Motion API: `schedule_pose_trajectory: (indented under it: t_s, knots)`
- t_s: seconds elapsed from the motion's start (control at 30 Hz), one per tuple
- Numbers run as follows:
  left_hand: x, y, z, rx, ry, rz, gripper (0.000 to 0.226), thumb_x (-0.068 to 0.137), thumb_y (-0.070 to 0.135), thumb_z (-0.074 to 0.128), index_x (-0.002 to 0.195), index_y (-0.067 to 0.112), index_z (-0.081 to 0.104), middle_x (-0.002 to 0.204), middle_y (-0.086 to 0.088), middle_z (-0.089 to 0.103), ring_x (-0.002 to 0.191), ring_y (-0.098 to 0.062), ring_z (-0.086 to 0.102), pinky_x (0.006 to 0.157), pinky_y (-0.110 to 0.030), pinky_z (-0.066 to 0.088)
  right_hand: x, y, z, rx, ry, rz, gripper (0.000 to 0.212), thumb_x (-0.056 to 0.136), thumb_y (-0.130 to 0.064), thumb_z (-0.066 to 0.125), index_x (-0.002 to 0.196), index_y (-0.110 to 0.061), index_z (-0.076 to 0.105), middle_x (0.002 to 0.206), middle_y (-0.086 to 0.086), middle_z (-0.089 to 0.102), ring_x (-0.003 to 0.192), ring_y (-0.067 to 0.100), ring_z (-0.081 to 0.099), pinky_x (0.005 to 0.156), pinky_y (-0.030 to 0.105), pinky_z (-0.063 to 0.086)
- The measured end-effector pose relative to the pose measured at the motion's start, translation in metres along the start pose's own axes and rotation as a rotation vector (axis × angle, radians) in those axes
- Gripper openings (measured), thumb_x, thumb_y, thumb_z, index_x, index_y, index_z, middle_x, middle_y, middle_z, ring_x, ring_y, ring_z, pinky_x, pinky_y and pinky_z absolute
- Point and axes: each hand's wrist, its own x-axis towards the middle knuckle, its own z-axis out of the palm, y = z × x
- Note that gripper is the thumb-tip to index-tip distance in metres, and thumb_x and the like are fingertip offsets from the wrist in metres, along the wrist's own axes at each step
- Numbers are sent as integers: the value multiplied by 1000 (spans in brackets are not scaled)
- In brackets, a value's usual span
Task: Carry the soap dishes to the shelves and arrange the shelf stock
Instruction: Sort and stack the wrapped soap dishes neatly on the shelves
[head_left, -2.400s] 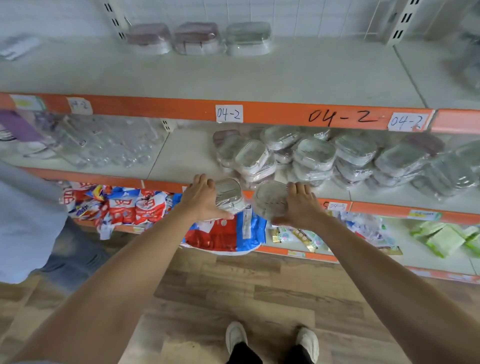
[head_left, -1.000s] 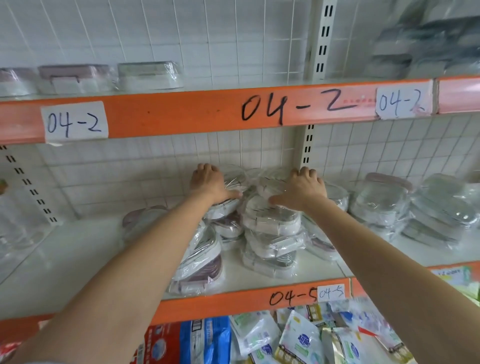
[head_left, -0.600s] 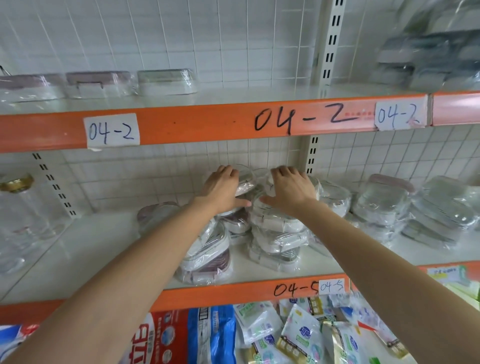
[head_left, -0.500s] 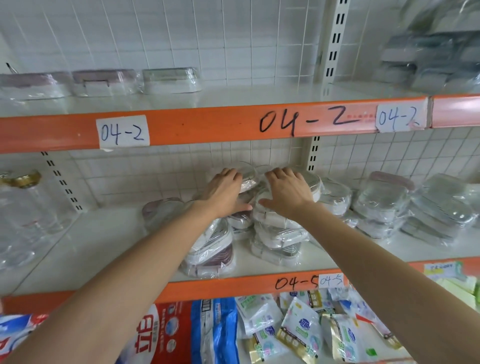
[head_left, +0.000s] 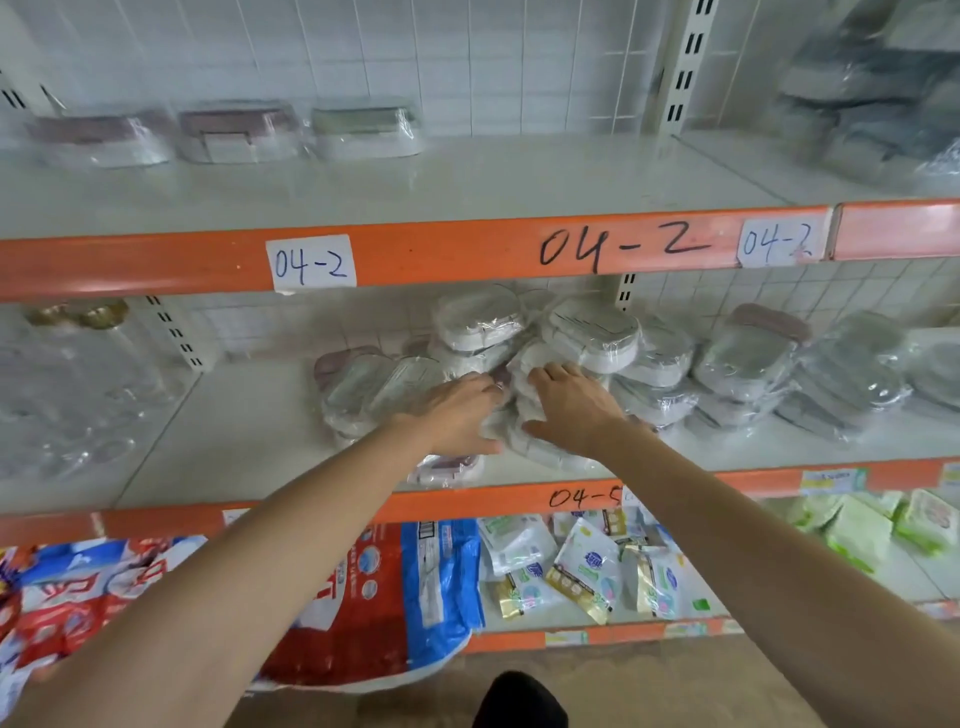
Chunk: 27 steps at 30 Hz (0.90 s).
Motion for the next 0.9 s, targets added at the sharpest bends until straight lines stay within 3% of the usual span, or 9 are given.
schedule_pose_trajectory:
  t_s: [0.07,0.33,0.47,0.6,0.7,0.77,0.9]
  knots:
    - [-13,5,-3,-47,-70,-11,64,85,46,67,132,6,50,134,-9,48,126,-22,40,104,-34,34,-11,-7,-3,9,-52,-14,62,91,-40,58,139,-9,34,140,9,42,132,25,36,107,37,32]
    - [-84,20,-59,-200,-139,-81,61,80,52,70,122,11,57,121,-2,55,113,-19,51,91,-31,43,-65,-37,-50,57,-165,-109,62,90,-39,60,138,-8,36,138,9,43,126,25,40,103,34,36]
    - [-114,25,-94,-212,-179,-99,63,79,51,71,125,11,55,126,-4,56,115,-19,52,95,-33,45,-90,-52,-83,70,-178,-130,60,91,-38,59,138,-8,37,134,10,46,125,25,42,100,33,37]
    - [-133,34,-137,-242,-217,-102,57,81,45,73,120,6,60,121,-5,61,110,-19,57,91,-28,46,-107,-62,-122,89,-165,-147,56,92,-37,58,137,-10,39,132,8,47,121,24,46,94,33,41]
    - [-136,38,-169,-239,-191,-86,32,83,35,72,101,9,63,103,-4,64,94,-16,58,86,-30,48,-113,-63,-152,115,-157,-156,53,91,-33,60,136,-10,42,132,7,49,116,23,51,90,31,43]
    - [-136,39,-187,-237,-174,-80,28,85,28,71,106,10,65,103,1,63,94,-12,58,81,-24,47,-113,-63,-169,144,-145,-138,52,91,-31,61,135,-11,43,130,7,50,112,22,53,90,32,45]
    - [-128,33,-216,-244,-118,-67,32,82,25,73,108,8,65,104,-4,66,96,-18,62,88,-34,50,-107,-63,-199,113,-105,-162,44,93,-26,58,132,-9,47,127,5,54,112,19,52,88,23,38]
